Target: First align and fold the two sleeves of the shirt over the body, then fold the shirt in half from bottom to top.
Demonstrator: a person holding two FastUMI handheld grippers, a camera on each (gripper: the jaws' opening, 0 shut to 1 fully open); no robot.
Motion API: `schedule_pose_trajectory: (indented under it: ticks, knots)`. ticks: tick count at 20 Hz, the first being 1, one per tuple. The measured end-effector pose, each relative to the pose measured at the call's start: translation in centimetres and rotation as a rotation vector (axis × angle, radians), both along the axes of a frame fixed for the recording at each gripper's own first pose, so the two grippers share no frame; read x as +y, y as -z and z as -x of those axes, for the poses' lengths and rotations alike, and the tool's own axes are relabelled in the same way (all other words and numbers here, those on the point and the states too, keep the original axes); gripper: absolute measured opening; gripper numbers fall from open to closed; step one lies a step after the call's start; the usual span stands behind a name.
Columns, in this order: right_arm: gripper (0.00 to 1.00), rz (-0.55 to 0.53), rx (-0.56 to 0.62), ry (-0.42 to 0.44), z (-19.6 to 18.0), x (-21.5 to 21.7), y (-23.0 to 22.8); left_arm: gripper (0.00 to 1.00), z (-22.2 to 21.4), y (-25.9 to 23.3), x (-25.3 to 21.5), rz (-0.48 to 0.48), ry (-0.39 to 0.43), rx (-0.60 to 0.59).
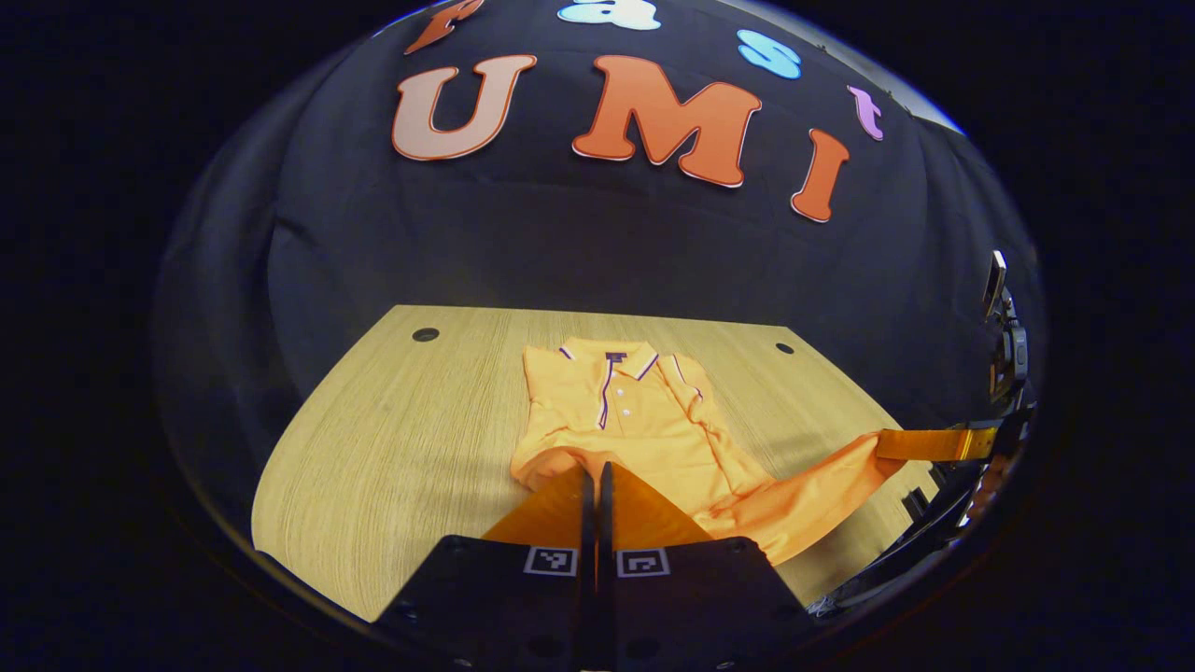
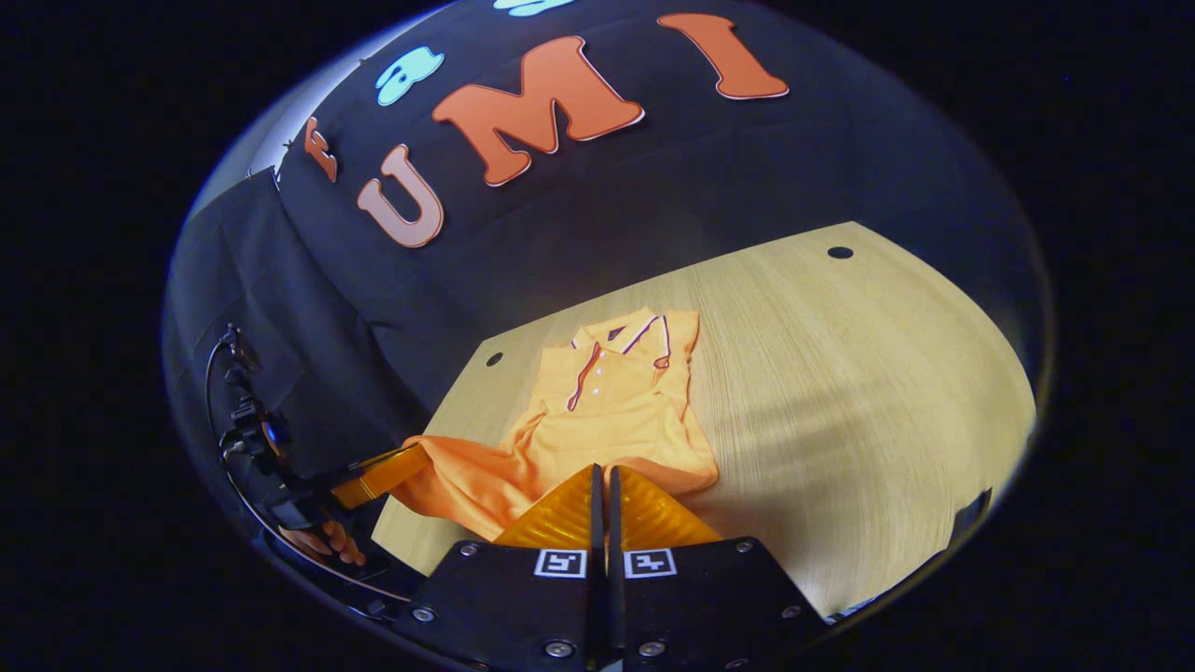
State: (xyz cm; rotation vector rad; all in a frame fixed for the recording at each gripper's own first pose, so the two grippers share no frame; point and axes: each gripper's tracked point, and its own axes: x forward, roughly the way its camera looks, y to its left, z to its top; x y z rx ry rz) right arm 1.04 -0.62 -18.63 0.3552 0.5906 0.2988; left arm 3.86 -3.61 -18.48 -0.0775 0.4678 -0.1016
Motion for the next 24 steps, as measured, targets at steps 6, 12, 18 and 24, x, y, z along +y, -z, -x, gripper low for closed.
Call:
schedule_pose_trajectory:
  ticks: [6, 12, 18, 24]
  knots:
    - [0.00, 0.028, -0.034, 0.044, -5.6, 0.0, -2.3, 0.01, -6.8, -3.1, -0.6, 0.020, 0.057, -0.051]
    - [0.00, 0.058, -0.044, 0.073, -11.3, 0.8, -3.6, 0.01, -13.6, -4.1, 0.7, 0.046, 0.079, -0.054]
    - [0.01, 0.098, -0.026, 0.114, -17.0, 1.2, -3.1, 0.01, -20.0, -4.2, 1.6, 0.057, 0.104, -0.060]
    - [0.00, 0.134, -0.028, 0.135, -22.3, 1.3, -3.0, 0.01, -25.5, -3.4, 3.1, 0.062, 0.107, -0.058]
